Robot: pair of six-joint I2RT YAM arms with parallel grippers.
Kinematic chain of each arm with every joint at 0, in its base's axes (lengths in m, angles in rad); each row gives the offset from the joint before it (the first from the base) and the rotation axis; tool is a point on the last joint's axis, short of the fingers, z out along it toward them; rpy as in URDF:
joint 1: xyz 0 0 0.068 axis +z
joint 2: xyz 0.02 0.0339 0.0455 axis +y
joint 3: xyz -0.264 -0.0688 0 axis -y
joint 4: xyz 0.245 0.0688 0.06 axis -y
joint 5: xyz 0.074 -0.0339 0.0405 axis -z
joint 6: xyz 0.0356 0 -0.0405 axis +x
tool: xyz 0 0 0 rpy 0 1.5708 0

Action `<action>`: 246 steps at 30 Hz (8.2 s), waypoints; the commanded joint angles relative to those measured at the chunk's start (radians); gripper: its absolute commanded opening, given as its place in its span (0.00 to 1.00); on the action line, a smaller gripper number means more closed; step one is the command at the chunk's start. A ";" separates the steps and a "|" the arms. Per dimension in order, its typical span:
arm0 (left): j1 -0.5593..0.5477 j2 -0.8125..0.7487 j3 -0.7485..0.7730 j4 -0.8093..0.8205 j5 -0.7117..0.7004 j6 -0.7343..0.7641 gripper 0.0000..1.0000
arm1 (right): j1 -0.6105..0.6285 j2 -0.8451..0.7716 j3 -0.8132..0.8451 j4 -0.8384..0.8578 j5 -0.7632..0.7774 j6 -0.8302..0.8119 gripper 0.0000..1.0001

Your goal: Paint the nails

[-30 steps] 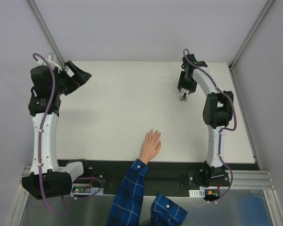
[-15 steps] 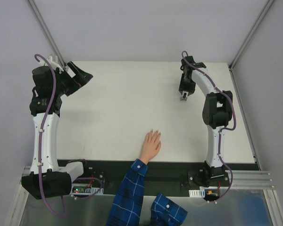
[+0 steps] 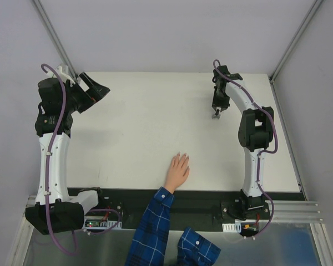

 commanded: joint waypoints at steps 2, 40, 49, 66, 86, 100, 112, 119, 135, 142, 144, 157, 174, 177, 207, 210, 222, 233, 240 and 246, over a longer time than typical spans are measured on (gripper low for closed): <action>-0.007 -0.027 -0.017 0.035 0.037 -0.021 0.95 | 0.005 -0.021 0.025 0.001 0.016 -0.014 0.30; -0.067 -0.082 -0.084 -0.004 0.166 -0.033 0.84 | 0.034 -0.154 0.007 -0.093 -0.184 -0.218 0.01; -0.576 0.094 -0.015 0.145 -0.023 0.376 0.79 | 0.034 -0.442 -0.174 -0.225 -0.445 -0.149 0.01; -0.724 0.318 -0.164 0.892 0.371 0.411 0.64 | 0.098 -0.625 -0.144 -0.274 -0.887 0.107 0.01; -0.767 0.372 -0.141 0.998 0.436 0.371 0.43 | 0.100 -0.653 -0.108 -0.147 -0.955 0.304 0.01; -0.777 0.390 -0.123 0.998 0.425 0.362 0.38 | 0.109 -0.642 -0.070 -0.205 -0.909 0.288 0.01; -0.810 0.384 -0.078 0.843 0.361 0.485 0.37 | 0.154 -0.587 0.106 -0.415 -0.702 0.184 0.01; -0.834 0.386 -0.060 0.835 0.356 0.500 0.55 | 0.166 -0.576 0.125 -0.446 -0.653 0.181 0.01; -0.854 0.419 -0.017 0.775 0.330 0.548 0.42 | 0.177 -0.573 0.126 -0.443 -0.659 0.192 0.01; -0.863 0.430 -0.005 0.757 0.328 0.560 0.44 | 0.178 -0.574 0.128 -0.441 -0.660 0.193 0.01; -0.865 0.435 0.003 0.757 0.328 0.560 0.40 | 0.180 -0.574 0.126 -0.441 -0.660 0.193 0.01; -0.872 0.445 0.018 0.745 0.324 0.560 0.32 | 0.184 -0.567 0.130 -0.446 -0.660 0.192 0.01; -0.871 0.375 0.015 0.605 0.245 0.470 0.00 | 0.174 -0.637 0.084 -0.385 -0.657 -0.006 0.74; -0.871 0.338 -0.014 0.657 0.236 0.375 0.00 | 0.178 -0.718 0.002 -0.235 -0.717 -0.012 0.80; -0.837 0.215 -0.251 1.282 0.250 0.027 0.00 | 0.247 -0.789 -0.211 0.161 -0.808 -0.009 0.01; -0.797 0.220 -0.296 1.489 0.293 -0.142 0.00 | 0.238 -0.873 -0.419 0.420 -1.196 -0.124 0.00; -0.762 0.209 -0.216 1.322 0.442 -0.122 0.00 | 0.207 -0.902 -0.472 0.642 -1.209 0.133 0.48; -0.788 0.154 -0.109 0.771 -0.038 0.270 0.00 | 0.347 -0.907 -0.260 0.275 -0.346 0.277 0.81; -0.811 0.165 -0.069 0.743 -0.094 0.287 0.00 | 0.439 -0.806 -0.133 0.240 -0.182 0.287 0.66; -0.823 0.157 -0.068 0.734 -0.107 0.293 0.00 | 0.465 -0.734 -0.071 0.237 -0.166 0.305 0.56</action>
